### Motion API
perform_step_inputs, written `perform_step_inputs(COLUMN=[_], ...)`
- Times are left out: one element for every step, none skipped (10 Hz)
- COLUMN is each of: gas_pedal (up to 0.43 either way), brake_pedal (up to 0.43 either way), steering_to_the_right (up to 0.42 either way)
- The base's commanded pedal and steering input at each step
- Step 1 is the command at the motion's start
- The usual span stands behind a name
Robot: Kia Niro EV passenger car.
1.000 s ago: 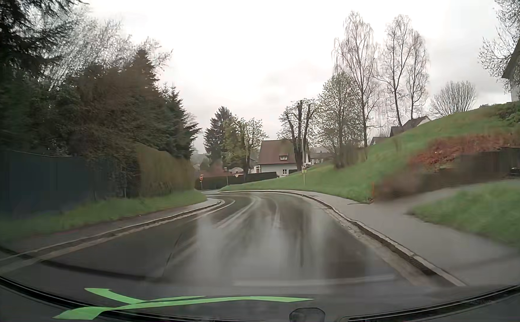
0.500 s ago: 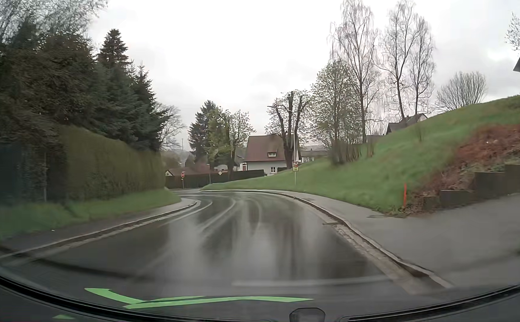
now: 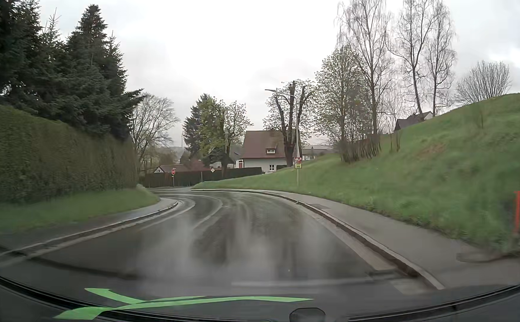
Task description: Follow the waypoints while adhering to traffic rules and regulations
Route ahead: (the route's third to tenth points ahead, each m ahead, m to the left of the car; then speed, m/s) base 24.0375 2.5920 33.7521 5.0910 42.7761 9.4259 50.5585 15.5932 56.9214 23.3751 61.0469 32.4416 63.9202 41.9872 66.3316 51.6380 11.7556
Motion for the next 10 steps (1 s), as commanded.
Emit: perform_step_inputs(gas_pedal=[0.0, 0.0, 0.0, 0.0, 0.0, 0.0, 0.0, 0.0, 0.0, 0.0], brake_pedal=[0.134, 0.134, 0.134, 0.128, 0.128, 0.134, 0.134, 0.134, 0.134, 0.134], steering_to_the_right=[-0.01, -0.01, -0.013, -0.017, -0.021, -0.027, -0.031, -0.037, -0.039, -0.039])
